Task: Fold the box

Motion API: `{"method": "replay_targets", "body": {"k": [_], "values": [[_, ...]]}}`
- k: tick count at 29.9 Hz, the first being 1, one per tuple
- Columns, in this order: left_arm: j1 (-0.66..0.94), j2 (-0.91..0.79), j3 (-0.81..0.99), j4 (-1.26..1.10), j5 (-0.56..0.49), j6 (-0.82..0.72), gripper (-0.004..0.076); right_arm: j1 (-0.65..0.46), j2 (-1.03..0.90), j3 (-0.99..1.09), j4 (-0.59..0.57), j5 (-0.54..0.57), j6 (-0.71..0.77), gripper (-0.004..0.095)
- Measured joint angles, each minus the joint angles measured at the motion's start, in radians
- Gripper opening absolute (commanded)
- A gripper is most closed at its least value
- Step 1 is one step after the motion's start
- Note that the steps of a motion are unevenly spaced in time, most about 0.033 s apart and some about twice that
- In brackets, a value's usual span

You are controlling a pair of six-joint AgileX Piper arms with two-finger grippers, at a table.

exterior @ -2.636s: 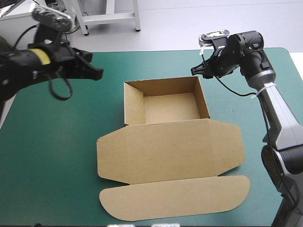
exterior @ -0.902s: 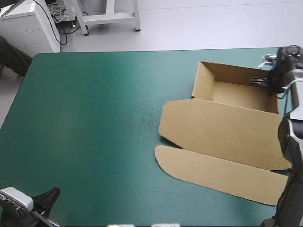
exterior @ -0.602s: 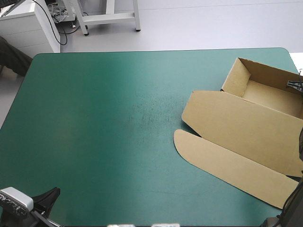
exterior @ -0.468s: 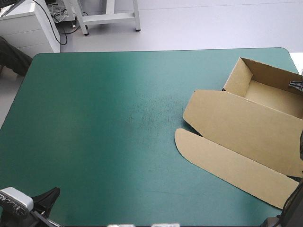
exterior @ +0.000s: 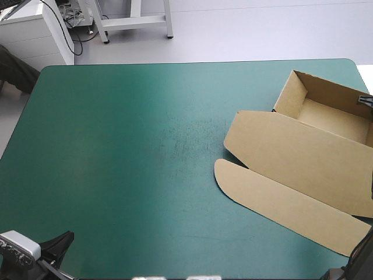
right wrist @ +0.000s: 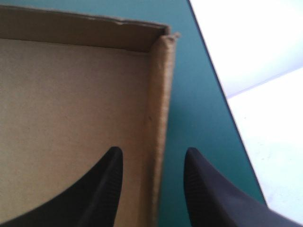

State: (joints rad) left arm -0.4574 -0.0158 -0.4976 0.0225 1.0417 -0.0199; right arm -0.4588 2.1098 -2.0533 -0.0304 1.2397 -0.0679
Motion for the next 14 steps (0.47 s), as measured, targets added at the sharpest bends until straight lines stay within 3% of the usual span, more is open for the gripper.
{"method": "replay_targets", "body": {"k": [6, 14], "values": [[0.0, 0.0, 0.0, 0.0, 0.0, 0.0, -0.0008, 0.0, -0.125, -0.035, -0.018, 0.003, -0.01, 0.0425], [0.0, 0.0, 0.0, 0.0, 0.002, -0.003, -0.0008, 0.069, -0.415, -0.081, 0.144, 0.005, -0.077, 0.0425]]}}
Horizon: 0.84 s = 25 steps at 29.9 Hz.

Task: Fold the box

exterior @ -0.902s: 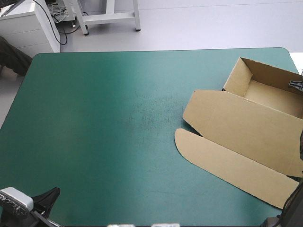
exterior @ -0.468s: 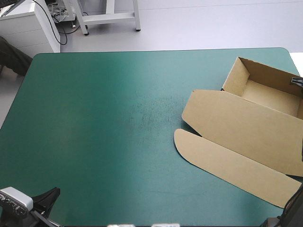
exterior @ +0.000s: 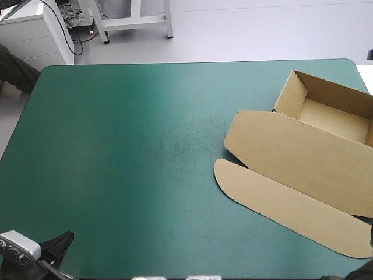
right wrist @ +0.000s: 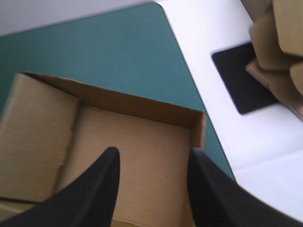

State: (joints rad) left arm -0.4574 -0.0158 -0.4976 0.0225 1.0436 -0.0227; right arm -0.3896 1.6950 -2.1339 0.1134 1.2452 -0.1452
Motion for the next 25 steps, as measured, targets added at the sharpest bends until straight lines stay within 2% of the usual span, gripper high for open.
{"method": "replay_targets", "body": {"k": [4, 7, 10, 15, 17, 25], "values": [[0.0, 0.0, 0.0, 0.0, 0.0, 0.0, -0.0008, 0.127, -0.148, -0.001, 0.042, 0.001, -0.044, 0.0418], [0.0, 0.0, 0.0, 0.0, 0.0, 0.0, -0.0008, 0.261, -0.253, -0.001, 0.045, 0.001, -0.055, 0.0374], [0.0, 0.0, 0.0, 0.0, 0.0, 0.0, -0.0008, 0.391, -0.35, 0.024, 0.049, 0.001, -0.056, 0.0271], [0.0, 0.0, 0.0, 0.0, 0.0, 0.0, -0.0008, 0.568, -0.525, 0.193, 0.028, 0.002, -0.06, 0.0027], [0.0, 0.0, 0.0, 0.0, 0.0, 0.0, -0.0008, 0.601, -0.608, 0.292, -0.011, 0.002, -0.055, -0.0014], [0.0, 0.0, 0.0, 0.0, 0.0, 0.0, -0.0008, 0.618, -0.972, 0.792, -0.225, -0.001, 0.034, -0.0013]]}}
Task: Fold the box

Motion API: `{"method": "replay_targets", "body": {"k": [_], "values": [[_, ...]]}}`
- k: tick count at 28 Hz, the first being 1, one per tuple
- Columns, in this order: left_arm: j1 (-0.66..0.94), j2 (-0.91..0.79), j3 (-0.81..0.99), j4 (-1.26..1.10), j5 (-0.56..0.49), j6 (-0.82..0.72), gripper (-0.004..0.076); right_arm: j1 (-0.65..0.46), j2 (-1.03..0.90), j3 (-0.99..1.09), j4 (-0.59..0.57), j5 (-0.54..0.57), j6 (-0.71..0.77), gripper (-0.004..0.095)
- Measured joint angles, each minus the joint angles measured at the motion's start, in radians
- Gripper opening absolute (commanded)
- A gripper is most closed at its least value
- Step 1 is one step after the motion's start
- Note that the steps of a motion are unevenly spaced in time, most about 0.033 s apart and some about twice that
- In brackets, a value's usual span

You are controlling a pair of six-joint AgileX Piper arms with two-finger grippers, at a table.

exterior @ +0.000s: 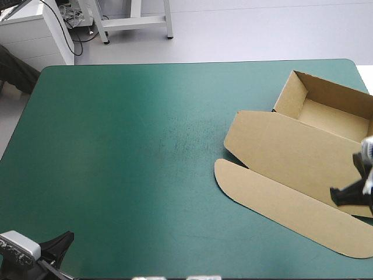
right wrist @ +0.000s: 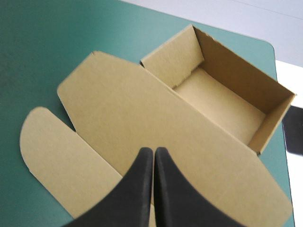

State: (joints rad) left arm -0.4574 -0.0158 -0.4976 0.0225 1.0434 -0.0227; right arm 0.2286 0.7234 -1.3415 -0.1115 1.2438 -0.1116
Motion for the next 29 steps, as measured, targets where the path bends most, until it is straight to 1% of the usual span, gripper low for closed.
{"method": "replay_targets", "body": {"k": [2, 8, 15, 18, 21, 29], "values": [[0.0, 0.0, 0.0, 0.0, 0.0, 0.0, -0.0008, 0.0, -0.105, 0.123, -0.018, -0.02, 0.01, -0.0013], [0.0, 0.0, 0.0, 0.0, 0.0, 0.0, -0.0008, 0.0, -0.371, 0.445, -0.022, -0.106, 0.016, -0.0013], [0.0, 0.0, 0.0, 0.0, 0.0, 0.0, -0.0008, 0.001, -0.584, 0.731, -0.022, -0.179, 0.036, -0.0015], [0.0, 0.0, 0.0, 0.0, 0.0, 0.0, -0.0008, 0.001, -0.636, 0.805, -0.019, -0.19, 0.075, -0.0015], [0.0, 0.0, 0.0, 0.0, 0.0, 0.0, -0.0008, 0.001, -0.661, 0.85, -0.005, -0.192, 0.084, -0.0015], [0.0, 0.0, 0.0, 0.0, 0.0, 0.0, -0.0008, 0.001, -0.667, 0.856, 0.014, -0.193, 0.088, -0.0015]]}}
